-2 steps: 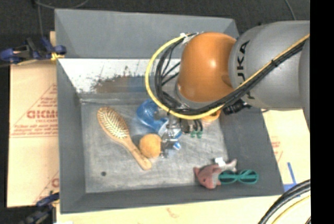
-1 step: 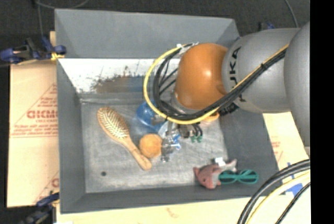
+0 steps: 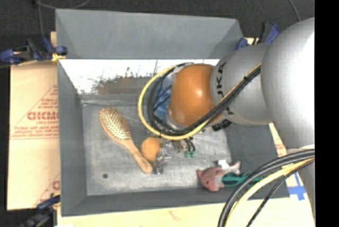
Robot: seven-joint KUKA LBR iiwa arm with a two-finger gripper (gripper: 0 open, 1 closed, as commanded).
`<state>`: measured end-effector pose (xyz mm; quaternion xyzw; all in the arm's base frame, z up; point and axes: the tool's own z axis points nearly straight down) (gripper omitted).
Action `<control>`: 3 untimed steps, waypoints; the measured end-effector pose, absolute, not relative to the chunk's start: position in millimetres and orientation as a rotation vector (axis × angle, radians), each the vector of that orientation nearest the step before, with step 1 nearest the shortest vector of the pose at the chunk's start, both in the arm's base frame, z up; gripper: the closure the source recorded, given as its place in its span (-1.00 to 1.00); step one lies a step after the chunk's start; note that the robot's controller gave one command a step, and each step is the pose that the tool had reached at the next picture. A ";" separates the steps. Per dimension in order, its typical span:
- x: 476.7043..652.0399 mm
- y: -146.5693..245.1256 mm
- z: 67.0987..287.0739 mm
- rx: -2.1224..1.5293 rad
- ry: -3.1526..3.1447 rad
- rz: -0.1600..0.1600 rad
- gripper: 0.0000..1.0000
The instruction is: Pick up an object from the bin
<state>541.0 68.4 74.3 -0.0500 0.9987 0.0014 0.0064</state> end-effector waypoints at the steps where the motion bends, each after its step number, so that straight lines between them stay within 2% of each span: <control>1: 541.0 68.4 74.4 -0.156 3.125 0.004 1.00; 2: 550.0 70.9 185.4 -0.106 3.138 0.003 1.00; 3: 550.0 70.9 185.3 -0.105 3.138 0.003 1.00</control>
Offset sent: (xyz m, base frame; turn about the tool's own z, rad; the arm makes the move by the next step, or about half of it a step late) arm 0.0082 0.0027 0.1108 0.0346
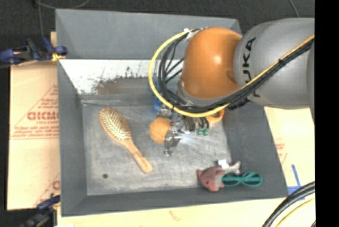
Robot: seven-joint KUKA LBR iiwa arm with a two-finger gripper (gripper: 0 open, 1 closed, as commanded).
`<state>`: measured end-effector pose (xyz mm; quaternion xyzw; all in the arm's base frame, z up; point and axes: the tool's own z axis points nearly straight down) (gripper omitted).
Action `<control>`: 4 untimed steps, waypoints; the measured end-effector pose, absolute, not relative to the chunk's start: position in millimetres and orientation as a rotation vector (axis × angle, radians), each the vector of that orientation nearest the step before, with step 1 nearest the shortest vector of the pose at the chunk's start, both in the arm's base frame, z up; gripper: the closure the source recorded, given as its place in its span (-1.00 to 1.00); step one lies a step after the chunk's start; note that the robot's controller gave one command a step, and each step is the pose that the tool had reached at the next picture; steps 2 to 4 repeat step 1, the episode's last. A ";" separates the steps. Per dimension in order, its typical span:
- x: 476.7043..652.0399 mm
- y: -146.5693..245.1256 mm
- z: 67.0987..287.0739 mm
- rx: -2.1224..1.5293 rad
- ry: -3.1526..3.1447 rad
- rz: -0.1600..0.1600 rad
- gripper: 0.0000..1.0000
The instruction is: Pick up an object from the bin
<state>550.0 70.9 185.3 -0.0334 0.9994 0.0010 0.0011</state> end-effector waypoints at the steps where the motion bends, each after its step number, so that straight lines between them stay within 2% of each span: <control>1: 552.3 76.5 253.7 -0.136 3.136 -0.001 1.00; 4: 552.3 76.5 253.7 -0.136 3.136 -0.001 1.00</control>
Offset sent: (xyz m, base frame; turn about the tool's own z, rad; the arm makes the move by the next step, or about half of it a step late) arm 0.0000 0.0000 0.0000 0.0000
